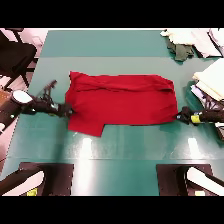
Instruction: Fold the shirts.
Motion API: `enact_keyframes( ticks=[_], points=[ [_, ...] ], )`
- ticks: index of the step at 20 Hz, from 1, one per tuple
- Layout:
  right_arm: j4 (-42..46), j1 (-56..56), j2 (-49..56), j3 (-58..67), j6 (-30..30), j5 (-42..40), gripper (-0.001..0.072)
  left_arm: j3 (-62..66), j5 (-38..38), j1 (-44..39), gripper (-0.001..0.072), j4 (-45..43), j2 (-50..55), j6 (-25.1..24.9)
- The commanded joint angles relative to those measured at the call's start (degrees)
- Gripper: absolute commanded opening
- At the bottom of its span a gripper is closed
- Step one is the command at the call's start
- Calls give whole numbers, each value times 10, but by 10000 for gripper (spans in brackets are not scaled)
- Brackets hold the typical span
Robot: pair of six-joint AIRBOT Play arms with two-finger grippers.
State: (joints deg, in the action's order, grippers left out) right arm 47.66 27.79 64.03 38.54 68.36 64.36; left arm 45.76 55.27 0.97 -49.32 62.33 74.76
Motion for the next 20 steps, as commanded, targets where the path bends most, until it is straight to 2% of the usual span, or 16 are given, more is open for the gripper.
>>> enact_keyframes(
  ticks=[1, 3, 6, 10, 13, 16, 20],
  points=[
    [-46, -20, -52, 50, 8, -64, 20, 49, -113, -26, 30, 2, -11, 12],
    [-45, -67, -30, 106, 28, -107, 20, 49, -159, -67, 31, 7, 17, 13],
    [-41, -116, 55, 180, 43, -123, 20, 49, -235, -104, 32, 33, 60, 13],
    [-42, -138, 166, 258, 55, -143, 20, 81, -350, -106, 31, 46, 108, 14],
    [-41, -137, 225, 306, 68, -146, 20, 118, -401, -106, 30, 46, 141, 19],
    [-40, -137, 268, 341, 69, -144, 20, 128, -423, -106, 31, 46, 165, 28],
    [-41, -138, 317, 373, 73, -144, 20, 127, -398, -106, 31, 45, 207, 28]
  ],
)
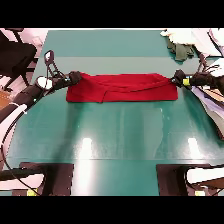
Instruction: Fold the shirts.
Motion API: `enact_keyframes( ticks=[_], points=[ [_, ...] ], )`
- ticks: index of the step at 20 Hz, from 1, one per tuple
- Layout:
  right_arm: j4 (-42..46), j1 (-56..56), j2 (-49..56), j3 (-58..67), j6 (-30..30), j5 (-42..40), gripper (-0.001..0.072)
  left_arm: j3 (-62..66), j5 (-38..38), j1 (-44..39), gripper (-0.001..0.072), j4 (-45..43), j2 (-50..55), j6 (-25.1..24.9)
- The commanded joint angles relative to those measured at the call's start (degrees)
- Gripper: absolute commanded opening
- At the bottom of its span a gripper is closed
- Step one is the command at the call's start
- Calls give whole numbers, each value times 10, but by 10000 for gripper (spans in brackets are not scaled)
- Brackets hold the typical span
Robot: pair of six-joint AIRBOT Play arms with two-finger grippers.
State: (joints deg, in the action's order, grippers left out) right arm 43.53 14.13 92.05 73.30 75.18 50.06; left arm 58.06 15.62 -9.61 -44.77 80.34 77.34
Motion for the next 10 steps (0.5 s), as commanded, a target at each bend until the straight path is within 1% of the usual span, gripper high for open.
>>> enact_keyframes(
  ticks=[1, 5, 7, 9, 10],
  points=[
    [0, -1, 46, 30, 5, -2, 20, 4, -7, 0, 31, 0, 36, 2],
    [1, 4, 77, 42, 11, -23, 20, 4, -73, 0, 31, -1, 44, 3],
    [1, 4, 88, 42, 11, -27, 21, 4, -87, 0, 30, -1, 45, 6],
    [-1, 4, 101, 42, 11, -12, 24, 4, -104, 0, 30, -1, 49, 7],
    [-1, 4, 104, 42, 10, -2, 84, 4, -113, 0, 31, 0, 52, 7]
  ],
)
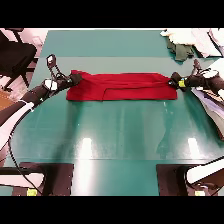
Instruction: Fold the shirts.
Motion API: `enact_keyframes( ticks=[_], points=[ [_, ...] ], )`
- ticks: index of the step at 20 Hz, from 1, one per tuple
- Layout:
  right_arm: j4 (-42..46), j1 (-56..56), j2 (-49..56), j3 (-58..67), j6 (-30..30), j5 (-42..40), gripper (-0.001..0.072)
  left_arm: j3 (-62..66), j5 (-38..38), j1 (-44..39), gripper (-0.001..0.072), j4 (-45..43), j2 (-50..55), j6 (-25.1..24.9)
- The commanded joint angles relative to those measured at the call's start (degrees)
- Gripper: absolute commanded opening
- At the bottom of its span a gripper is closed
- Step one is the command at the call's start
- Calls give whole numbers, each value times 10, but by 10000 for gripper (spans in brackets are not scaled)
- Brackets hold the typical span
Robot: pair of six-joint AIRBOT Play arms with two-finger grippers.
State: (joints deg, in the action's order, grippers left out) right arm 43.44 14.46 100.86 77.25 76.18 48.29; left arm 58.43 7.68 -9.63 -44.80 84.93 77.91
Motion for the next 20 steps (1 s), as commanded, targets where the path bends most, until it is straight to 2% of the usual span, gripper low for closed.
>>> enact_keyframes(
  ticks=[1, 2, 4, 6, 7, 8, 9, 10, 11, 12, 14, 18, 20],
  points=[
    [-3, 6, 14, 3, -7, 25, 186, 1, -40, 0, 30, 0, 8, 1],
    [-4, 9, 7, 2, -18, 34, 252, 1, -46, 0, 31, 0, 8, 1],
    [-4, 24, -21, 2, -31, 33, 280, 1, -51, 8, 32, -2, 8, 1],
    [-2, 48, -54, 2, -33, 37, 477, 1, -40, 21, 34, 0, 7, 1],
    [3, 64, -67, 2, -33, 44, 511, 1, -27, 28, 34, 0, 6, 1],
    [0, 82, -72, 2, -33, 56, 512, 1, -14, 37, 69, 1, 4, 1],
    [-3, 99, -71, 2, -32, 74, 557, 1, -4, 44, 327, 7, 2, 1],
    [-3, 110, -64, 2, -33, 97, 591, 1, 5, 47, 555, 7, 0, 1],
    [-4, 115, -54, 2, -40, 124, 602, 1, 12, 47, 605, 7, -3, 0],
    [-4, 116, -41, 2, -54, 152, 648, 1, 24, 47, 604, 6, -9, -4],
    [-5, 116, -13, 2, -88, 196, 677, 1, 31, 47, 604, 7, -21, -3],
    [-78, 117, 37, 2, -166, 238, 700, 1, 24, 47, 604, -10, -61, -4],
    [-105, 110, 57, 2, -179, 236, 702, 1, 26, 47, 604, -16, -78, -4]
  ],
)
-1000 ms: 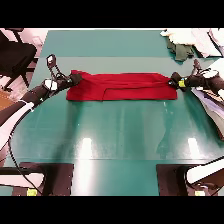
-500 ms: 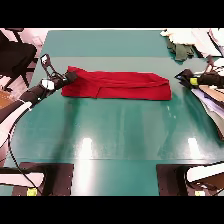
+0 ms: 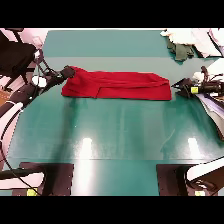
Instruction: Fold the shirts.
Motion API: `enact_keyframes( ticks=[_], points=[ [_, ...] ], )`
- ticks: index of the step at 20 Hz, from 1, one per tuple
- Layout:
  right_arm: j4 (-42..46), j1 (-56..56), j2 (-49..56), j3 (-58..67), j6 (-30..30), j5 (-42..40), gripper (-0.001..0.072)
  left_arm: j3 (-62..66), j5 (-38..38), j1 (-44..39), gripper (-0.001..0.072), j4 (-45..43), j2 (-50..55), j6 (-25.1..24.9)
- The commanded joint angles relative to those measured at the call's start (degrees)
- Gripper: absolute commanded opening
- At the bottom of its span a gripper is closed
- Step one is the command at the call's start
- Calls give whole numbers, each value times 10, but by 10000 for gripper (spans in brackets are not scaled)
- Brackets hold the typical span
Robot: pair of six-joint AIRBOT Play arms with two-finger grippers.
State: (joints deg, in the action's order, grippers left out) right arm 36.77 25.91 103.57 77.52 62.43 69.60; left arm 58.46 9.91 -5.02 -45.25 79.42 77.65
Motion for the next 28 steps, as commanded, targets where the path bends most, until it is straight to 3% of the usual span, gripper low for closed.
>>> enact_keyframes(
  ticks=[1, 10, 12, 14, 15, 17, 19, 22, 23, 28],
  points=[
    [-45, -11, 39, 0, -46, 20, 702, 1, 6, 0, 604, -13, -27, -2],
    [-57, -112, 84, 48, -45, -28, 681, 1, 52, 0, 603, -13, -28, -6],
    [-57, -133, 96, 99, -21, -30, 508, 0, 68, 0, 603, -13, -28, -14],
    [-55, -148, 97, 148, -9, -23, 226, 0, 84, 0, 601, -13, -28, -17],
    [-52, -149, 97, 172, -3, -13, 116, 0, 92, 0, 502, -13, -26, -17],
    [-50, -149, 97, 212, 9, 25, 22, 1, 90, -11, 408, -6, -22, -28],
    [-12, -150, 97, 252, 35, 74, 22, 5, 64, -40, 406, 8, -8, -31],
    [57, -165, 95, 304, 58, 147, 22, 55, 69, -104, 65, 11, 50, -31],
    [69, -170, 92, 317, 62, 165, 21, 83, 72, -129, 33, 11, 76, -34],
    [115, -206, 44, 322, 68, 155, 21, 267, 104, -223, 31, 3, 220, -61]
  ],
)
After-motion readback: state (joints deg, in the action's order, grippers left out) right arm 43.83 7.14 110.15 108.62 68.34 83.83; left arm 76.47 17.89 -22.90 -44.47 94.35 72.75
